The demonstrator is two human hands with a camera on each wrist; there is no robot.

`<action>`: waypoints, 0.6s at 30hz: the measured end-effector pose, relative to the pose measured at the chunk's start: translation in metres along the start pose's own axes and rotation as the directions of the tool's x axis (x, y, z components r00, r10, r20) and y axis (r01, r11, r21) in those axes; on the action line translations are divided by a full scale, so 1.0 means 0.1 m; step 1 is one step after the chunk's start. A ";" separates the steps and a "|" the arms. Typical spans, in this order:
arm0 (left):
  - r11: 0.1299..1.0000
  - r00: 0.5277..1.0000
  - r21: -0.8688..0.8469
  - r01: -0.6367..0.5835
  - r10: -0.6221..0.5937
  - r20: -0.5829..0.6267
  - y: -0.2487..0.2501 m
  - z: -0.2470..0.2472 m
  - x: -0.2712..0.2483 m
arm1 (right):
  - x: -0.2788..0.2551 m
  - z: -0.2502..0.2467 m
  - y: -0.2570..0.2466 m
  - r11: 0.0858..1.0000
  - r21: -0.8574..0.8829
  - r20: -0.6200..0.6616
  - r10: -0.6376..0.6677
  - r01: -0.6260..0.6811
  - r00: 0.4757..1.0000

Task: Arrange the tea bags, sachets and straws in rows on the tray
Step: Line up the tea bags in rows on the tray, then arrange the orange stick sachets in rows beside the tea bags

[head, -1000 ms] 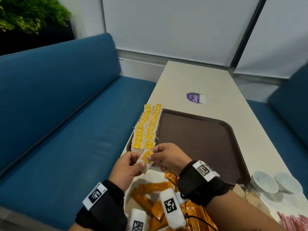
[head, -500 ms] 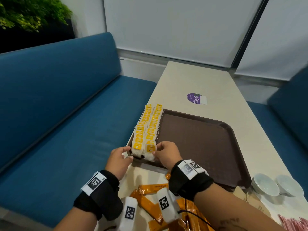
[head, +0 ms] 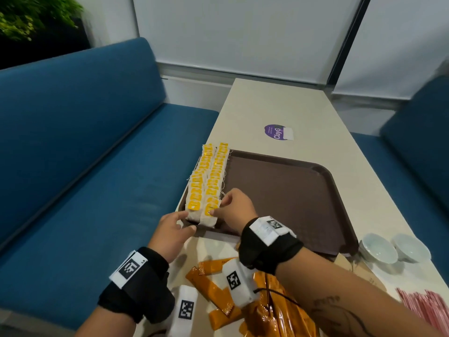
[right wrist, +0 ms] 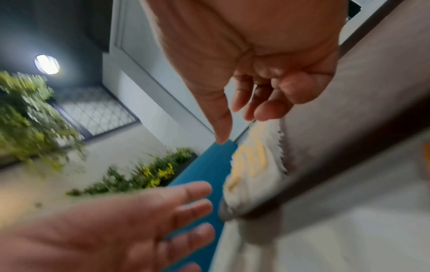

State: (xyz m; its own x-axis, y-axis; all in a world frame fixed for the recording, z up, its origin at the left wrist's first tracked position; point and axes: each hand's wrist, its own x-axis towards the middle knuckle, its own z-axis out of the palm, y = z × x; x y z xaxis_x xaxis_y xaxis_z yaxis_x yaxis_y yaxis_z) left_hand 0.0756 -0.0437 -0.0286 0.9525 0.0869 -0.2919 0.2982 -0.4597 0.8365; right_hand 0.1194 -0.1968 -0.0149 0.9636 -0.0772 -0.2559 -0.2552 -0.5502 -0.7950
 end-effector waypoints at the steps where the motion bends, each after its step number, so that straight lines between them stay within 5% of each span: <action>1: 1.000 1.000 0.011 -0.025 0.025 0.004 0.03 -0.01 -0.04 | -0.06 -0.10 -0.04 0.999 0.050 0.001 -0.021 0.021 1.000; 5: 0.980 0.980 0.058 -0.192 0.189 0.058 0.13 0.01 -0.22 | -0.45 -0.64 -0.24 0.971 0.039 0.090 -0.240 0.237 0.967; 9: 0.894 0.929 0.297 -0.335 0.262 0.260 0.17 0.08 -0.48 | -0.90 -1.04 -0.16 0.868 -0.252 0.333 -0.336 0.427 0.881; 13: 0.708 0.842 0.509 -0.490 0.232 0.488 0.13 0.20 -0.72 | -1.23 -1.11 0.22 0.562 -0.556 0.632 -0.193 0.612 0.751; 18: 0.532 0.804 0.629 -0.566 0.187 0.565 0.04 0.38 -0.90 | -1.45 -0.93 0.63 0.235 -0.509 0.816 -0.175 0.828 0.551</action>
State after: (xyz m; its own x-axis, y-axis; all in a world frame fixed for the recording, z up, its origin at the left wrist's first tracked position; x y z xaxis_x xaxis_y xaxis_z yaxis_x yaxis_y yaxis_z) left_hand -0.0116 -0.0869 -0.0165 0.7865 -0.5156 -0.3400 -0.4193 -0.8500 0.3190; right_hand -0.0287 -0.2976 0.0237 0.5113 0.7319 -0.4505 0.7782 -0.6167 -0.1188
